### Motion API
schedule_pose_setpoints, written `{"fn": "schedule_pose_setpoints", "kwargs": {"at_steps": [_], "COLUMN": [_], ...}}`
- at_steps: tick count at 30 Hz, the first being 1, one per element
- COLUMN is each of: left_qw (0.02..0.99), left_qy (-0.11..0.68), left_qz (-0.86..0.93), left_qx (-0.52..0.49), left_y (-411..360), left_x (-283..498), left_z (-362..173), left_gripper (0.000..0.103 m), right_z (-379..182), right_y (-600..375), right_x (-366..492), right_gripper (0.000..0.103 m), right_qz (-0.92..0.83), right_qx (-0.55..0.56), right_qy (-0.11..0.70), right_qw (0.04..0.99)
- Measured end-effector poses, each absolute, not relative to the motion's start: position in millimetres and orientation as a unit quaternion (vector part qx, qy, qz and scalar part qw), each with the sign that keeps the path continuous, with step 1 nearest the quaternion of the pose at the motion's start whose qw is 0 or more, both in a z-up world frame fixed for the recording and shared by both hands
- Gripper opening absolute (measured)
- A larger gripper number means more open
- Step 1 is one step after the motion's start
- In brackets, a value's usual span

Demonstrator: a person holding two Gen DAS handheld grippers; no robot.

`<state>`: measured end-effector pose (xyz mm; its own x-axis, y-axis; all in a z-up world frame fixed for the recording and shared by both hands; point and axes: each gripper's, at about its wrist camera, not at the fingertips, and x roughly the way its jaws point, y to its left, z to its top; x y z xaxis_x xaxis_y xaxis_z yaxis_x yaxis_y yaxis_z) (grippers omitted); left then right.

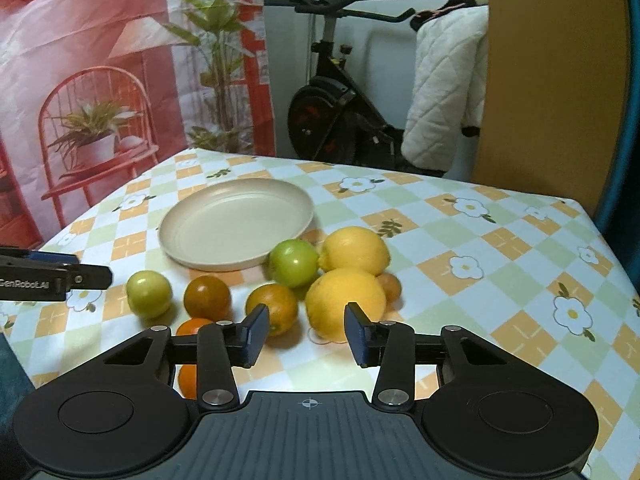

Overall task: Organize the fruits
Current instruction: 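Move the left tool toward the small orange tangerine near the fruits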

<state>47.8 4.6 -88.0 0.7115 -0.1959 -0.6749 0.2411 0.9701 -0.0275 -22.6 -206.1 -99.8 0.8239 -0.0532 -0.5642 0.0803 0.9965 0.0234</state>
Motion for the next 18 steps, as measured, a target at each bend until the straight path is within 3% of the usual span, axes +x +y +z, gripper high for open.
{"fn": "schedule_pose_setpoints", "kwargs": {"at_steps": [9,18], "left_qw": [0.928,0.931], "left_qy": [0.352,0.349], "left_qz": [-0.117,-0.103], "left_qx": [0.028,0.024], "left_y": [5.2,9.0], "left_x": [44.9,46.0], "left_z": [-86.2,-86.4], "left_gripper": [0.054,0.054], "right_z": [-90.4,-92.6], "right_y": [-204.0,-205.2], "right_x": [-25.6,-25.1], "right_gripper": [0.047,0.047], "right_qz": [-0.04,-0.025], "right_qx": [0.036,0.041], "right_qy": [0.289,0.3], "right_qw": [0.956,0.953]}}
